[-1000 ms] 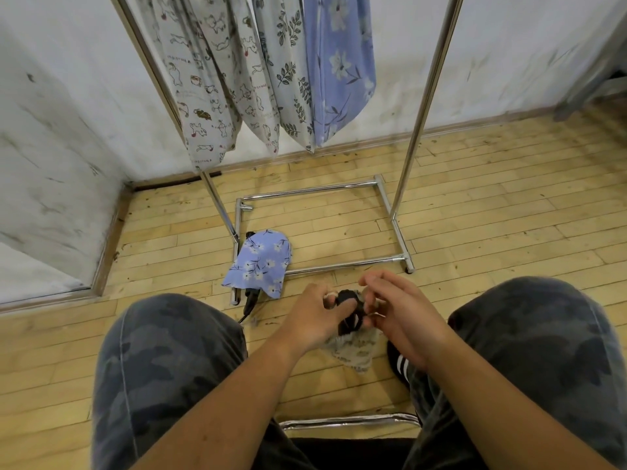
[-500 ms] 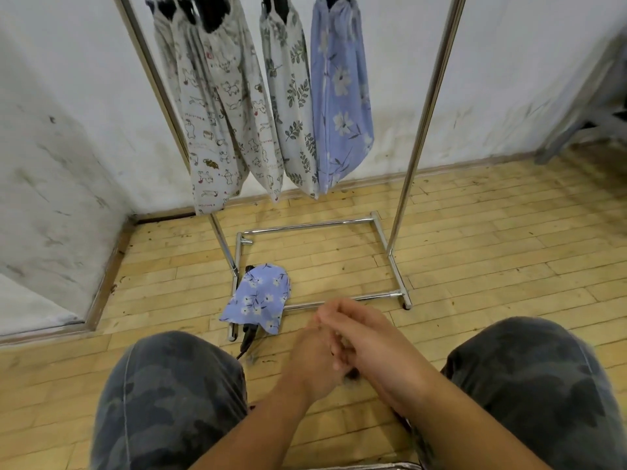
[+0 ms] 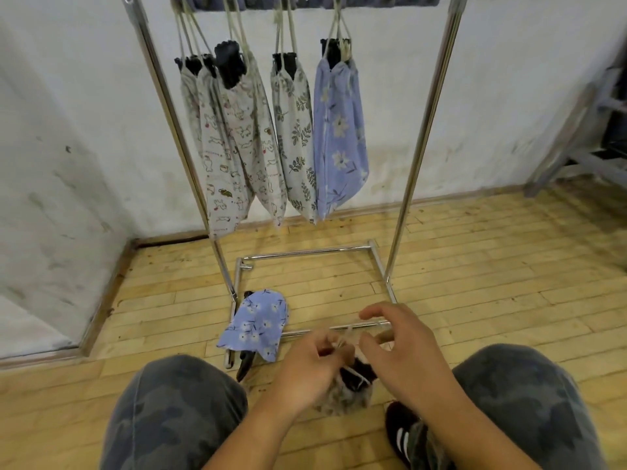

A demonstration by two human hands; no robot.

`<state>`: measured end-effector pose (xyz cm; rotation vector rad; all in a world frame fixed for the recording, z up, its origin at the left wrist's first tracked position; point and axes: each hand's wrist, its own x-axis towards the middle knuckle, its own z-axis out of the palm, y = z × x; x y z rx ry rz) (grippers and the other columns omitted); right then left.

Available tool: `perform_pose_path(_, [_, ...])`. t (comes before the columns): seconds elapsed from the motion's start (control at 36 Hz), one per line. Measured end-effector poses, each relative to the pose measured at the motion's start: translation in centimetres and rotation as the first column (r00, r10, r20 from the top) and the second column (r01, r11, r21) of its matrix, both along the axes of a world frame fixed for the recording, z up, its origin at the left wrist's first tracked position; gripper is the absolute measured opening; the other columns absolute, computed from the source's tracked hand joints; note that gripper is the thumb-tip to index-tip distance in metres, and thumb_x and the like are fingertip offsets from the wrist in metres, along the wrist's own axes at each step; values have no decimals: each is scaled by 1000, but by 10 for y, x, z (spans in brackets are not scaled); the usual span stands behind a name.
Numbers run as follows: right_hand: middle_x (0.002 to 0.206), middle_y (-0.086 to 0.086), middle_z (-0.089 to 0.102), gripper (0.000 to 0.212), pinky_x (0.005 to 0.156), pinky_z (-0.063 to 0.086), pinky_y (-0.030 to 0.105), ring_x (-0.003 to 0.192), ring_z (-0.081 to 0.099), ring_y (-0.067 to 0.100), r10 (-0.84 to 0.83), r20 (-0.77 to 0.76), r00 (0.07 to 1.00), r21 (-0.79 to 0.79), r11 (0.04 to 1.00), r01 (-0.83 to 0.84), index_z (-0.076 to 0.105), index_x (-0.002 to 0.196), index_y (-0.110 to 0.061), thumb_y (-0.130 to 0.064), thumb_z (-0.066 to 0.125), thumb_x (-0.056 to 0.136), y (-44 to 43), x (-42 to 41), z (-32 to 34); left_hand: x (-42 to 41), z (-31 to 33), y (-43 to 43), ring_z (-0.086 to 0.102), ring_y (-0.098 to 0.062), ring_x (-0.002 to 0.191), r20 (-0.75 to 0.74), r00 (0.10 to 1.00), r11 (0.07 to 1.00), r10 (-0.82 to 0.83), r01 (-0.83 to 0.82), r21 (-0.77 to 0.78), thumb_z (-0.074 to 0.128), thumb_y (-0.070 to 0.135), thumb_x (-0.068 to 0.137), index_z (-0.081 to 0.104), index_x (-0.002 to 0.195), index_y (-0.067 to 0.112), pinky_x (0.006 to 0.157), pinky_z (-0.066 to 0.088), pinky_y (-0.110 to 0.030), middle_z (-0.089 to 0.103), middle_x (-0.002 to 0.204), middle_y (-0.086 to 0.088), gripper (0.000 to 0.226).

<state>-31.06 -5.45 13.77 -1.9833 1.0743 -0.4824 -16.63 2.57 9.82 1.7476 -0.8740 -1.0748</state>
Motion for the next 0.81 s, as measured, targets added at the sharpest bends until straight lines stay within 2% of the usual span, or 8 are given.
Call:
perform_pose_path(0.17, [126,-25,58,45,96,45,11,115,55,-9,236,-6,972,-17,972,-236,58,130,-42,-23,69,91,1,-2,-31,0,22,-3,64,-3,67,58,996,997,-69,71,-26,70,25,95,69,92,12,71,49,-26,74,78,7,14])
perform_pose_path(0.28, [106,-20,71,31,85,53,17,100,66,-2,236,93,967,24,971,-239,65,120,-35,-16,65,95,7,4,-33,-1,24,-3,73,-21,90,88,994,998,-63,65,-18,71,28,92,68,87,17,90,56,-48,77,91,-2,13])
perform_pose_path(0.42, [84,-13,68,17,68,54,27,81,63,6,161,15,987,-33,987,-160,68,98,-28,-13,65,90,7,10,-42,-5,29,-1,73,-16,89,112,992,997,-64,67,-25,71,26,92,70,91,11,89,56,-42,77,90,2,15])
perform_pose_path(0.5, [82,-14,64,10,69,55,35,79,59,7,146,-62,987,-63,987,-150,65,95,-32,-37,59,88,9,15,-46,-4,31,-1,72,-22,89,114,993,999,-33,36,-27,69,31,92,71,91,15,86,56,-44,77,90,-2,17])
perform_pose_path(0.56, [89,-17,63,32,74,54,32,90,56,4,151,-138,979,-100,981,-166,64,103,-37,-59,48,84,13,16,-49,-1,31,-2,71,-22,81,99,995,999,31,-28,-29,69,33,93,70,91,12,79,57,-41,75,88,-9,22])
perform_pose_path(0.64, [102,-21,63,40,82,52,29,101,52,4,180,-165,970,-146,968,-204,61,116,-42,-66,48,86,16,16,-54,2,30,1,70,-21,74,77,996,998,52,-49,-41,68,30,95,69,92,7,73,56,-38,75,83,-9,23])
perform_pose_path(0.72, [104,-22,69,29,82,54,21,99,64,0,227,40,973,83,970,-229,59,122,-44,-47,64,93,19,15,-50,5,28,4,60,-14,63,27,998,996,62,-60,-58,69,29,95,68,88,9,64,50,-32,70,75,-8,21])
perform_pose_path(0.81, [104,-14,74,22,83,59,27,93,71,3,187,164,969,247,943,-224,62,118,-38,-39,66,96,22,14,-45,10,27,5,48,-13,60,-45,995,993,87,-90,-78,69,30,95,67,81,13,59,43,-26,56,65,1,22])
